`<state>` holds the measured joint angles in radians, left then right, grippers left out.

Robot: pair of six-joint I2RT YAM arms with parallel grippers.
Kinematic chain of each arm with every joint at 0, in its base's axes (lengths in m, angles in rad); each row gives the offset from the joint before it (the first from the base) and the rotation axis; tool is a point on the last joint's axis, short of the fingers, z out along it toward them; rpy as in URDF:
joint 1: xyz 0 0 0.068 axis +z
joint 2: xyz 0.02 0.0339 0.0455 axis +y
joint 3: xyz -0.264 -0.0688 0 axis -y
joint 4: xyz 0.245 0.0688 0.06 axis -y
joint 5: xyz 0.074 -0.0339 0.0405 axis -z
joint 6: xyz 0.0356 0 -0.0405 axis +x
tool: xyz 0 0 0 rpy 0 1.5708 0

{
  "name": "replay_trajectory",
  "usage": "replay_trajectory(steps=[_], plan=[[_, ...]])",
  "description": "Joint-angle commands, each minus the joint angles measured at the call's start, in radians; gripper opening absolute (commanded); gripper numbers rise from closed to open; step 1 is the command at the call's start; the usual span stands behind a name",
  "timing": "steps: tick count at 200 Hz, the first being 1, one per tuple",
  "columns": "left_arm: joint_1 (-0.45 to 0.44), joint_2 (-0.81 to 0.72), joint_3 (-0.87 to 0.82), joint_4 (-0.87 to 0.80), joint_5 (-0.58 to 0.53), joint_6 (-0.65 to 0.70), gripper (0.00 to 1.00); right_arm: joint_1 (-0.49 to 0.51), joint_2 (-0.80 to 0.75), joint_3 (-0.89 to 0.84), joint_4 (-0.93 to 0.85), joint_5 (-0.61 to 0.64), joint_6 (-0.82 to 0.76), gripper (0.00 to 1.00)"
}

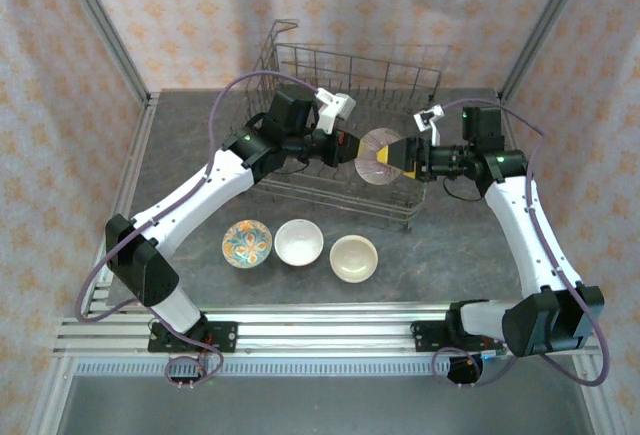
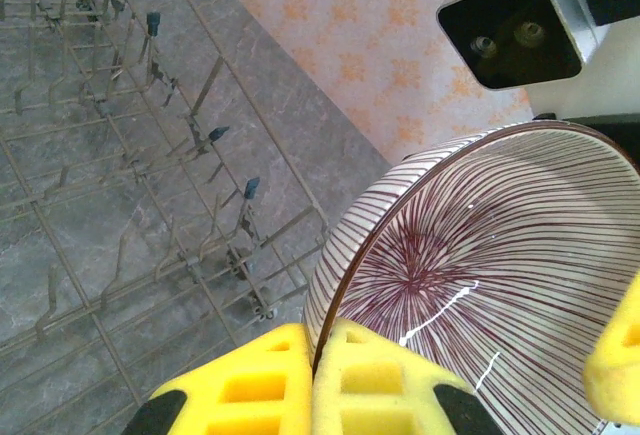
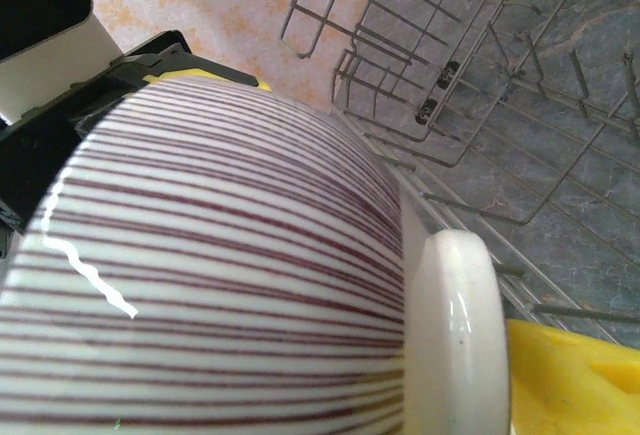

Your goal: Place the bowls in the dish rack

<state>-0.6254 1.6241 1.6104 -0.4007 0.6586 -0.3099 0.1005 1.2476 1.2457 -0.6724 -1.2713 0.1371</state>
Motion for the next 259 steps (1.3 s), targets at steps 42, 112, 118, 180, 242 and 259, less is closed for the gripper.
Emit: replay_trajectory(steps=[42,112,118,180,242,259], plan=[[0.004,-0.002,-0.010,0.069,0.017,0.001,0.00,0.006,-0.022,0.034,-0.005,0.078,-0.008,0.75],[0.008,0.005,-0.026,0.049,-0.017,0.009,0.00,0.004,-0.042,0.049,-0.018,0.160,-0.022,0.59],[0.008,0.009,-0.026,0.049,-0.017,0.008,0.00,0.004,-0.043,0.049,-0.017,0.161,-0.022,0.57],[0.009,0.042,-0.009,0.052,-0.014,-0.006,0.00,0.005,-0.037,0.031,0.022,0.151,-0.003,0.48],[0.009,0.052,-0.015,0.060,-0.026,-0.009,0.00,0.005,-0.033,0.031,0.038,0.167,0.008,0.46],[0.009,0.056,-0.013,0.055,-0.041,-0.005,0.16,0.005,-0.032,0.034,0.024,0.188,-0.002,0.45]])
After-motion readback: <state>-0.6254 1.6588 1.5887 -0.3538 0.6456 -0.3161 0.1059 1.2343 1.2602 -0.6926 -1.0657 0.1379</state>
